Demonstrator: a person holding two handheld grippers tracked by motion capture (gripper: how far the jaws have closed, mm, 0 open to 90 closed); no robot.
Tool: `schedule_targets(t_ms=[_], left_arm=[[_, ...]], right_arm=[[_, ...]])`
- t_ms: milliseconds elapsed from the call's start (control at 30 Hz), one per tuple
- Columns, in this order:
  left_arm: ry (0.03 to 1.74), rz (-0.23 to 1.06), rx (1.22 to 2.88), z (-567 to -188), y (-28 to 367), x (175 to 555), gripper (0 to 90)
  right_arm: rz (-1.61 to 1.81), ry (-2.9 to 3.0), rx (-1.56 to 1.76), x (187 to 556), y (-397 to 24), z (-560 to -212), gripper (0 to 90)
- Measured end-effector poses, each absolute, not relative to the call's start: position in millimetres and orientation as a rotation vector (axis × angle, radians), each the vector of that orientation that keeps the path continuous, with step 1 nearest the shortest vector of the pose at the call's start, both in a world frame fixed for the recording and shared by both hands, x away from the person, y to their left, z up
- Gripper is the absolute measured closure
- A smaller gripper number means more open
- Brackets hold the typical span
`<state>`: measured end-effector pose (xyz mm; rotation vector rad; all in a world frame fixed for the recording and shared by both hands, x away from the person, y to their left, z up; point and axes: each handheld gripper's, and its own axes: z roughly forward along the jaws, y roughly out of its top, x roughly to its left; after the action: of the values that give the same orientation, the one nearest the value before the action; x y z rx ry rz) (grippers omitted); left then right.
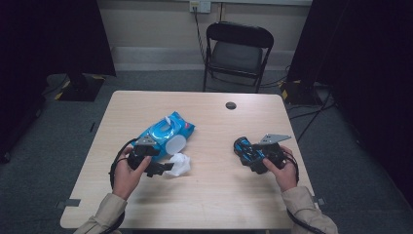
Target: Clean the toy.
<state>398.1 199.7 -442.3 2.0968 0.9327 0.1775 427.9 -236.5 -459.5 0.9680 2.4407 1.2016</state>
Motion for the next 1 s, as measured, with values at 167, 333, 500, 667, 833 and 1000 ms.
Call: schedule_targets(t_ms=[167,333,500,667,833,1000], left_arm=[[0.913,0.168,2.088,-440,206,393,16.3],[0.908,0.175,2.078,-439,211,389,16.3],[0.904,0.166,2.075,-442,215,386,16.3],[0.902,0.167,2.075,-444,222,382,16.3],[0.906,0.178,2.078,-448,232,377,16.3],[0.892,0.183,2.080,-450,238,373,16.5]], right_arm=[[1.212,2.443,0.959,421,-238,-460,14.2],[1.231,2.453,0.952,414,-242,-459,14.2],[1.237,2.444,0.965,410,-249,-459,14.2],[1.238,2.441,0.966,406,-255,-459,14.1],[1.230,2.437,0.973,398,-264,-459,14.2],[1.235,2.442,0.976,394,-269,-464,14.2]])
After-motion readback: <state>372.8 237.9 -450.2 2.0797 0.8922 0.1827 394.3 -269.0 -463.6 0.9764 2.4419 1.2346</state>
